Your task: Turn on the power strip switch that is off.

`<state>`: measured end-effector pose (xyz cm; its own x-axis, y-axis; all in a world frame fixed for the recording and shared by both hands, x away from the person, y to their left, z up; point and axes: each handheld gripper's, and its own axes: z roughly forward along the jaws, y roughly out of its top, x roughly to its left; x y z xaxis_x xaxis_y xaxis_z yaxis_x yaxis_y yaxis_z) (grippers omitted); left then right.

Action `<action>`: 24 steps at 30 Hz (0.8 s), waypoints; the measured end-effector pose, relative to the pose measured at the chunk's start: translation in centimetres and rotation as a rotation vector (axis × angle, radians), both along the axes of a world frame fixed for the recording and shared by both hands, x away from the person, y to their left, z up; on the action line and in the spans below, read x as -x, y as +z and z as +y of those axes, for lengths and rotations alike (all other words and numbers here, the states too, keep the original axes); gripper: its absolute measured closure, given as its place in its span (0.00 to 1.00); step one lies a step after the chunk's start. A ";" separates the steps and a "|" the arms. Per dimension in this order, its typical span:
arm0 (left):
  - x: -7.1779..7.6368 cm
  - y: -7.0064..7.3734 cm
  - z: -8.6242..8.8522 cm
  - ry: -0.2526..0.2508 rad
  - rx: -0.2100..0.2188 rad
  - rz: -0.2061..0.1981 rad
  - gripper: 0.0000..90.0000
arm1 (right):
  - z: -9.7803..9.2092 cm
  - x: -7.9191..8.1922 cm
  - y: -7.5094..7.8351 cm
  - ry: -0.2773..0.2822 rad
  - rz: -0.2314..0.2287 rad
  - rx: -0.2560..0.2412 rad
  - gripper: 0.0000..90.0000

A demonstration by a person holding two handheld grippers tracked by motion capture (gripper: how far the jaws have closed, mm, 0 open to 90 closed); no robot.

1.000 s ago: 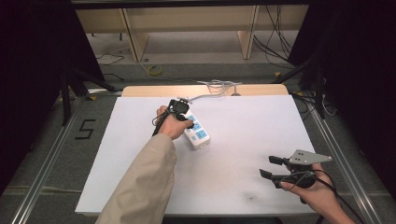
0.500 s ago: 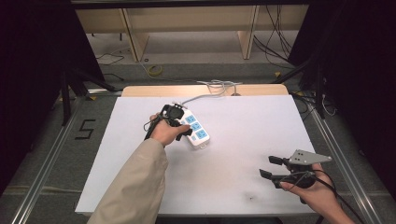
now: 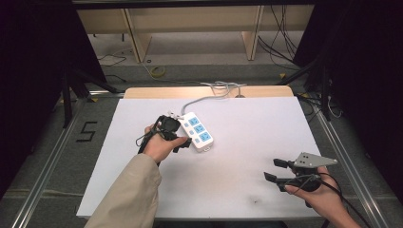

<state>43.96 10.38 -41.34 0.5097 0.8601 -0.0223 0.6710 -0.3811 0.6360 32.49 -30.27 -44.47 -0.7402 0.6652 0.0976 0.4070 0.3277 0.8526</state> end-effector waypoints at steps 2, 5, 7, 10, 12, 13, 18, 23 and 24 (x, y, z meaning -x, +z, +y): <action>0.5 -0.1 0.2 -0.008 0.007 -0.015 0.32 | 0.0 0.0 0.0 0.001 0.000 0.001 0.38; 1.2 -0.3 0.6 -0.020 0.018 -0.039 0.32 | 0.0 0.0 0.0 0.001 0.000 0.001 0.38; 1.7 -0.4 0.8 -0.026 0.023 -0.051 0.31 | 0.0 0.0 -0.1 0.000 0.002 0.001 0.38; 2.4 -0.6 1.2 -0.039 0.032 -0.069 0.30 | 0.0 0.0 -0.1 0.002 0.002 0.000 0.38; 2.9 -0.8 1.5 -0.043 0.044 -0.083 0.29 | 0.0 0.0 -0.1 0.002 0.002 0.000 0.38; 3.2 -0.9 1.7 -0.044 0.047 -0.083 0.29 | 0.0 0.0 -0.1 0.001 0.002 0.000 0.38; 4.5 -1.5 2.4 -0.068 0.035 -0.112 0.28 | 0.0 -0.1 -0.2 0.001 0.004 0.001 0.38; 5.8 -2.3 2.9 -0.099 0.006 -0.136 0.27 | 0.0 -0.1 -0.2 0.001 0.004 0.001 0.38; 6.0 -2.4 2.9 -0.104 0.004 -0.138 0.27 | -0.1 -0.1 -0.2 0.002 0.006 0.005 0.38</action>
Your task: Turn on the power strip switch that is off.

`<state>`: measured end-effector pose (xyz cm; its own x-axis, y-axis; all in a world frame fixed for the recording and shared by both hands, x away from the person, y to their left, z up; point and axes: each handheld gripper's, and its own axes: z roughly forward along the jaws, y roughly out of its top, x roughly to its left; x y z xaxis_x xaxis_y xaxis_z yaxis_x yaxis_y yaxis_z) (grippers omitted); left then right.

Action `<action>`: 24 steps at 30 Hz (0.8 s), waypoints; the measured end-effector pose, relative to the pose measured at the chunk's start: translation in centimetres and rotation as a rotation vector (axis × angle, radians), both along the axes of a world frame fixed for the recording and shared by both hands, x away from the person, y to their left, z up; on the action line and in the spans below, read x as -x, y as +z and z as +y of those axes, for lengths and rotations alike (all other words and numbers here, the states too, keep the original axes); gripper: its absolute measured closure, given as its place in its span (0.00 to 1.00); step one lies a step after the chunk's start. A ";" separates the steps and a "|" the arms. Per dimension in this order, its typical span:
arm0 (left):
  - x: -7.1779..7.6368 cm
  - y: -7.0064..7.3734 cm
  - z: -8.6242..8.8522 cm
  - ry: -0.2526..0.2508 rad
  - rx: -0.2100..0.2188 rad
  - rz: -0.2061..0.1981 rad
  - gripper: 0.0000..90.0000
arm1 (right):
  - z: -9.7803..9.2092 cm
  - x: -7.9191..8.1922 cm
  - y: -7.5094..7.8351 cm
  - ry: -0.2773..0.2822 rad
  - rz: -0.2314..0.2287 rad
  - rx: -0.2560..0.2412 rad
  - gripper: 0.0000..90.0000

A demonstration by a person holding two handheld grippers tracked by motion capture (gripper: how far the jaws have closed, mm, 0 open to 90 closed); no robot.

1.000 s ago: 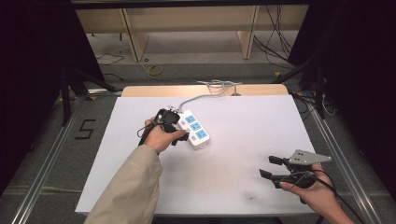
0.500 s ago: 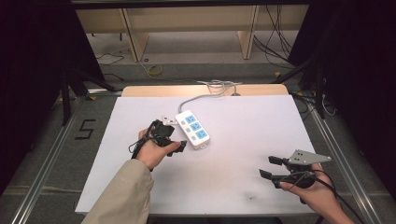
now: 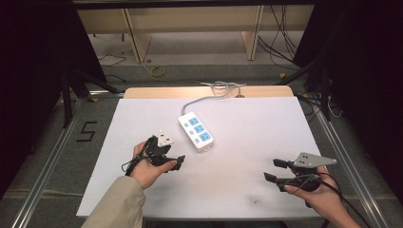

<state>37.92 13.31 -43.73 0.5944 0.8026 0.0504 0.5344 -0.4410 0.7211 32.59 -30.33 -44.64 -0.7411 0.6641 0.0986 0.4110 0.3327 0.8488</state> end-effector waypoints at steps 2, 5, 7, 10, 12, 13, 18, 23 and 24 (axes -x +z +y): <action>0.6 -0.2 0.1 0.000 -0.004 -0.004 0.26 | 0.0 0.0 0.0 0.000 0.001 -0.002 0.38; 1.4 -0.5 0.3 -0.005 -0.006 -0.016 0.26 | 0.0 0.0 0.0 0.003 -0.001 0.000 0.38; 1.9 -0.6 0.5 -0.007 -0.008 -0.028 0.26 | 0.0 0.0 0.0 0.003 -0.002 0.000 0.38; 2.6 -0.8 0.9 -0.001 -0.002 -0.046 0.26 | 0.0 0.0 -0.1 0.001 0.000 0.001 0.38; 3.1 -0.8 1.1 0.004 0.003 -0.059 0.26 | 0.0 0.0 -0.1 0.000 0.002 0.003 0.38; 3.3 -0.9 1.2 0.007 0.003 -0.062 0.26 | 0.0 0.0 -0.1 -0.001 0.002 0.002 0.38; 3.9 -1.5 1.4 0.009 -0.005 -0.039 0.26 | 0.1 -0.1 -0.1 0.002 0.000 0.007 0.38; 3.9 -1.5 1.1 0.000 -0.010 -0.045 0.26 | 0.1 0.0 -0.1 0.004 0.000 0.011 0.38; 3.9 -1.6 1.1 0.002 -0.008 -0.045 0.26 | 0.1 0.0 -0.1 0.003 -0.001 0.011 0.38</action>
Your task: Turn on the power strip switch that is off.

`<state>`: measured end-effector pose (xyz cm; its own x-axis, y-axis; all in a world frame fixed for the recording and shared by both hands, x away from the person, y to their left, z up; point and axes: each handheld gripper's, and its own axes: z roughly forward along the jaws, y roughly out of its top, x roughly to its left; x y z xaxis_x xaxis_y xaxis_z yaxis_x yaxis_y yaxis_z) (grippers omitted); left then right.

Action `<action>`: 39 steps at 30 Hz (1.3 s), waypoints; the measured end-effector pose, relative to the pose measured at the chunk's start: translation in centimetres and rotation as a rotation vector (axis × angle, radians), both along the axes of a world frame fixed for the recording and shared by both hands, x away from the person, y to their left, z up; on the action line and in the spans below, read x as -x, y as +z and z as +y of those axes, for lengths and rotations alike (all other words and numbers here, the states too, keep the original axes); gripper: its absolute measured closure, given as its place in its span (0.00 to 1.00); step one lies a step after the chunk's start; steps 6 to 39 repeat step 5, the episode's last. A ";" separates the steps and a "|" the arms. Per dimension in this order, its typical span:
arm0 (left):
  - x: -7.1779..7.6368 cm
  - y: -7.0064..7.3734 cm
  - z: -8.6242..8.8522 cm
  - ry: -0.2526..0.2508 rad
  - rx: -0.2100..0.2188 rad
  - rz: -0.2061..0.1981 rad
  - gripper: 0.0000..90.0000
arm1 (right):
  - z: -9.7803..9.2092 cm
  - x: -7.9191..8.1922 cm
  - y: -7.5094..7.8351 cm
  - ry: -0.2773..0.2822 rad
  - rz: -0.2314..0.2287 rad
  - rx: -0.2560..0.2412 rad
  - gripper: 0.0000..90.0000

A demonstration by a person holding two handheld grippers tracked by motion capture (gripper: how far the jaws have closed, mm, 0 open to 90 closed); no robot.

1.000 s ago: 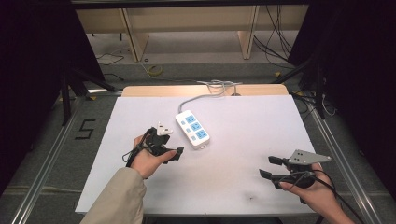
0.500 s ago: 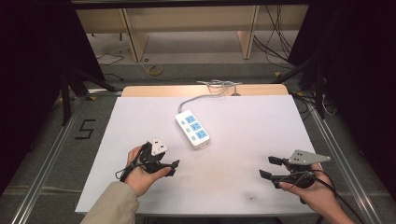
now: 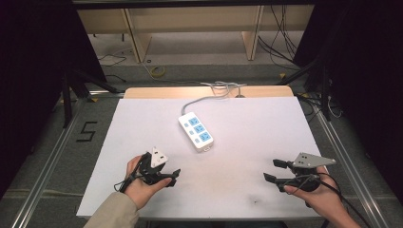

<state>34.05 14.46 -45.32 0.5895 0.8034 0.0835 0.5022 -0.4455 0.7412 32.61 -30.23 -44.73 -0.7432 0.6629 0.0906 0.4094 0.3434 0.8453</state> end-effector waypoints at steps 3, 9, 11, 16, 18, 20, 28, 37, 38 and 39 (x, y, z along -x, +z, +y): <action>0.0 -0.2 0.1 0.004 0.002 0.006 0.26 | 0.0 0.0 0.0 0.000 -0.006 0.001 0.38; 0.0 -0.2 0.0 0.003 -0.001 0.006 0.25 | 0.0 0.0 0.1 -0.001 -0.005 0.001 0.38; 0.0 -0.2 0.0 0.003 -0.001 0.006 0.25 | 0.0 0.0 0.1 -0.001 -0.005 0.001 0.38; 0.0 -0.2 0.0 0.003 -0.001 0.006 0.25 | 0.0 0.0 0.1 -0.001 -0.005 0.001 0.38; 0.0 -0.2 0.0 0.003 -0.001 0.006 0.25 | 0.0 0.0 0.1 -0.001 -0.005 0.001 0.38; 0.0 -0.2 0.0 0.003 -0.001 0.006 0.25 | 0.0 0.0 0.1 -0.001 -0.005 0.001 0.38; 0.0 -0.2 0.0 0.003 -0.001 0.006 0.25 | 0.0 0.0 0.1 -0.001 -0.005 0.001 0.38; 0.0 -0.2 0.0 0.003 -0.001 0.006 0.25 | 0.0 0.0 0.1 -0.001 -0.005 0.001 0.38; 0.0 -0.2 0.0 0.003 -0.001 0.006 0.25 | 0.0 0.0 0.1 -0.001 -0.005 0.001 0.38; 0.0 -0.2 0.0 0.003 -0.001 0.006 0.25 | 0.0 0.0 0.1 -0.001 -0.005 0.001 0.38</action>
